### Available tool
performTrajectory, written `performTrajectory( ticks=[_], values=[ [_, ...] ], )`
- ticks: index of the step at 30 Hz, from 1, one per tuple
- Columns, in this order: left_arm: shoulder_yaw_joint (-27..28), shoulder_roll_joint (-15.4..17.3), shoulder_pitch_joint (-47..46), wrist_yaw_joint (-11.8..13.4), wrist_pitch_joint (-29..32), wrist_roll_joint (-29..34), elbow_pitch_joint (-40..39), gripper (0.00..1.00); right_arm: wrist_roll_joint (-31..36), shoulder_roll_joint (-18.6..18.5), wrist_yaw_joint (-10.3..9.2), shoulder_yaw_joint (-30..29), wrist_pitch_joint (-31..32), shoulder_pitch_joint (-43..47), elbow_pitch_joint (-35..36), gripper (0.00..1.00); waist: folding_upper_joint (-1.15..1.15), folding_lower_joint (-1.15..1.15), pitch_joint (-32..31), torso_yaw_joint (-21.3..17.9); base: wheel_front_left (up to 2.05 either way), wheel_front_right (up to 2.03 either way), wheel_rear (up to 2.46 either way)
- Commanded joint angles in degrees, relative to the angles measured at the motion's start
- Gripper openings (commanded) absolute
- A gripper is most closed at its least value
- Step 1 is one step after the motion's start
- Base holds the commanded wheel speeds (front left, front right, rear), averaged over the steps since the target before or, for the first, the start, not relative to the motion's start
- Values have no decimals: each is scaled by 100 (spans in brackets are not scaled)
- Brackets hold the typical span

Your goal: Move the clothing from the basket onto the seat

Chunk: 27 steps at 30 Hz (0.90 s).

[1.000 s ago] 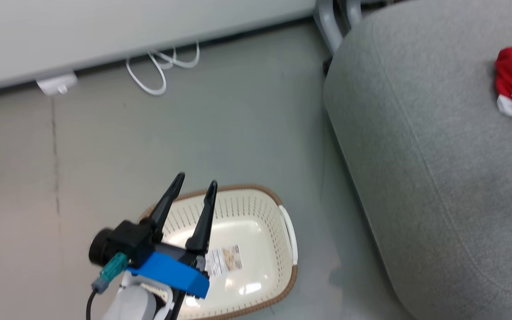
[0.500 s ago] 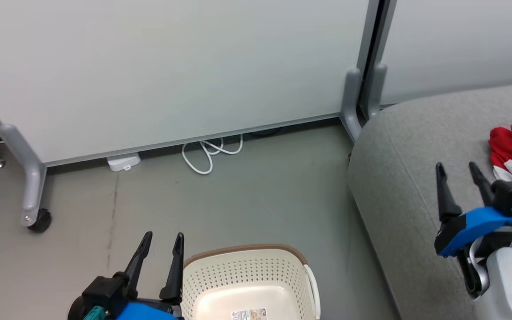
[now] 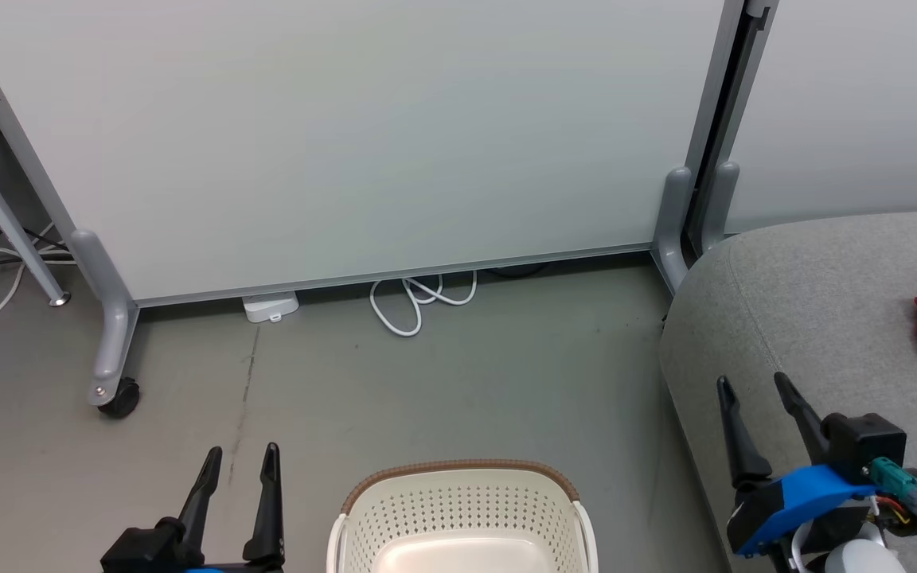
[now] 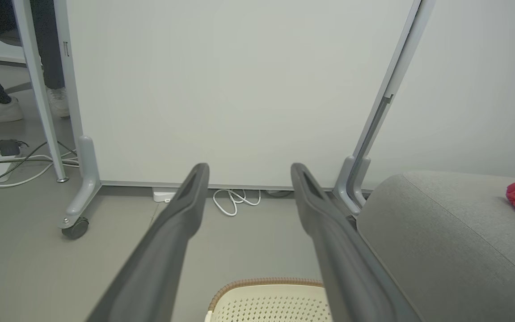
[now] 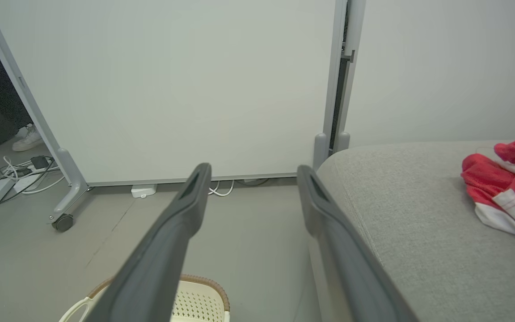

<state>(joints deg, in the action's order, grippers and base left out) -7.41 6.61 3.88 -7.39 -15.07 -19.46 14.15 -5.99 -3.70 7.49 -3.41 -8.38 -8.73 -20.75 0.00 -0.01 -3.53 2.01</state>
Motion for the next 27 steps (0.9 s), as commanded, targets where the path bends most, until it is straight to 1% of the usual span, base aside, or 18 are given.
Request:
performTrajectory(
  ticks=[1, 6, 13, 27],
  values=[
    [76, -19, 58, -11, -15, -22, 17, 100, 37, 45, 1, 60, 7, 172, 107, 100, 0, 1, -16, 14, 0, 0, 0],
    [158, -6, 40, -11, -15, -54, 102, 100, 70, 79, 1, 189, 61, 390, 281, 100, 0, 1, -53, 13, 0, 0, 0],
    [223, -31, -54, -11, -15, -49, 244, 100, -138, 80, 1, 377, 139, 506, 447, 100, 0, 1, -67, -83, 0, 0, 0],
    [174, -5, -141, -11, -15, -89, 382, 100, -265, 82, 1, 484, 129, 563, 405, 100, 0, 1, -58, -183, 0, 0, 0]
  ],
)
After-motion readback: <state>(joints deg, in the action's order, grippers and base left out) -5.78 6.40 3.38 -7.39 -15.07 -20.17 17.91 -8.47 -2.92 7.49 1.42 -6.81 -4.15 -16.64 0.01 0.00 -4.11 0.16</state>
